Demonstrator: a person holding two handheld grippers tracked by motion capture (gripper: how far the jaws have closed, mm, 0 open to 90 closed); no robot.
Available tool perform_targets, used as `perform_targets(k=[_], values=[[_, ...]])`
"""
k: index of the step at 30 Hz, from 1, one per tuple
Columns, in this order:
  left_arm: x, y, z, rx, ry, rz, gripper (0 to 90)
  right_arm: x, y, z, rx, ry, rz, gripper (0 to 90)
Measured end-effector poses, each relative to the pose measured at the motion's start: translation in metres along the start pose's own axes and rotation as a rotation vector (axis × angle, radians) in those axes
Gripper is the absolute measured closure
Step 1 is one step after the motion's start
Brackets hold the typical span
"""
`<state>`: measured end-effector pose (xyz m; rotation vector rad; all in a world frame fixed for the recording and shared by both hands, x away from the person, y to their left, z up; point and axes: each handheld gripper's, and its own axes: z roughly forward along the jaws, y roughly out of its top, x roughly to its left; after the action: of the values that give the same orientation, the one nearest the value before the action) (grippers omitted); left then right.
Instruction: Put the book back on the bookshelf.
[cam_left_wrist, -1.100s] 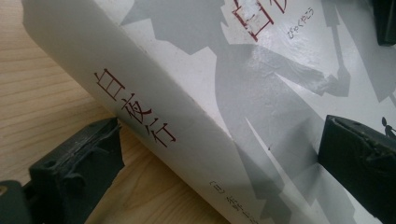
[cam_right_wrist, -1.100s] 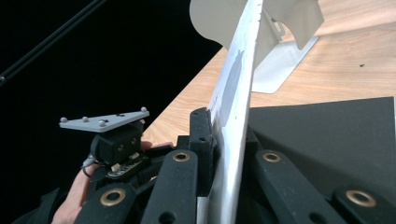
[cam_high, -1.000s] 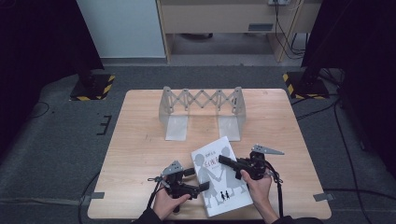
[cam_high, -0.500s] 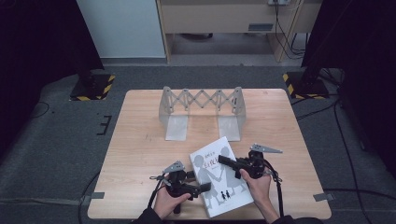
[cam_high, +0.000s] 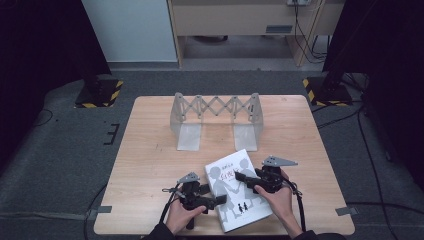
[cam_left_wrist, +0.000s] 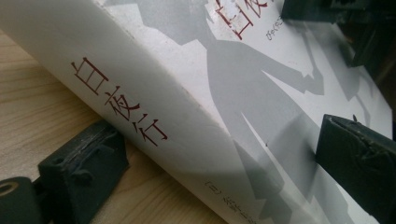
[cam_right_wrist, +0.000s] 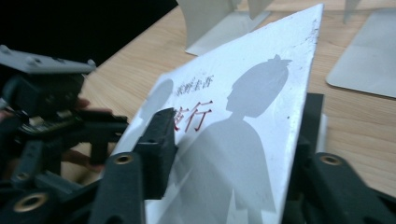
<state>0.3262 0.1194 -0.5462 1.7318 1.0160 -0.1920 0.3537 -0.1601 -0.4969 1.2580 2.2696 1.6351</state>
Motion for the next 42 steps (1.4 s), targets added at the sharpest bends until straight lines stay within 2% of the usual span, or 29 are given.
perform_targets(k=[4, 10, 12, 14, 21, 29, 33, 34, 37, 41, 42], values=[[-0.001, 0.0, 0.0, 0.003, 0.014, 0.004, 2.9, -0.006, -0.007, -0.005, 0.007, -0.043, -0.017, 42.5], [-0.003, 0.0, 0.001, 0.008, 0.029, 0.014, 4.0, -0.013, -0.016, -0.007, 0.047, -0.06, -0.01, 38.1], [-0.002, 0.0, 0.0, 0.007, 0.032, 0.009, 5.5, -0.015, -0.017, -0.007, 0.072, -0.072, -0.025, 36.3], [-0.002, 0.0, 0.001, 0.004, 0.033, 0.007, 6.0, -0.017, -0.02, -0.007, 0.077, -0.068, -0.006, 34.9], [-0.002, 0.0, 0.001, -0.001, 0.035, 0.0, 6.0, -0.02, -0.024, -0.009, 0.079, -0.063, 0.013, 34.1], [-0.004, 0.0, 0.003, -0.01, 0.051, -0.003, 6.0, -0.022, -0.027, -0.005, 0.082, -0.026, 0.068, 33.2], [-0.003, 0.001, 0.003, -0.014, 0.052, -0.009, 7.4, -0.023, -0.027, -0.005, 0.084, -0.027, 0.068, 33.3], [-0.003, 0.001, 0.003, -0.026, 0.055, -0.022, 8.4, -0.023, -0.027, -0.005, 0.082, -0.026, 0.073, 33.3], [-0.002, 0.001, 0.004, -0.032, 0.06, -0.026, 9.4, -0.023, -0.027, -0.004, 0.077, -0.025, 0.092, 33.5], [-0.002, 0.002, 0.003, -0.032, 0.064, -0.04, 11.3, -0.022, -0.027, -0.003, 0.07, -0.025, 0.102, 34.3], [-0.001, 0.003, 0.002, -0.024, 0.063, -0.05, 12.0, -0.021, -0.028, -0.002, 0.052, -0.026, 0.112, 37.0]])
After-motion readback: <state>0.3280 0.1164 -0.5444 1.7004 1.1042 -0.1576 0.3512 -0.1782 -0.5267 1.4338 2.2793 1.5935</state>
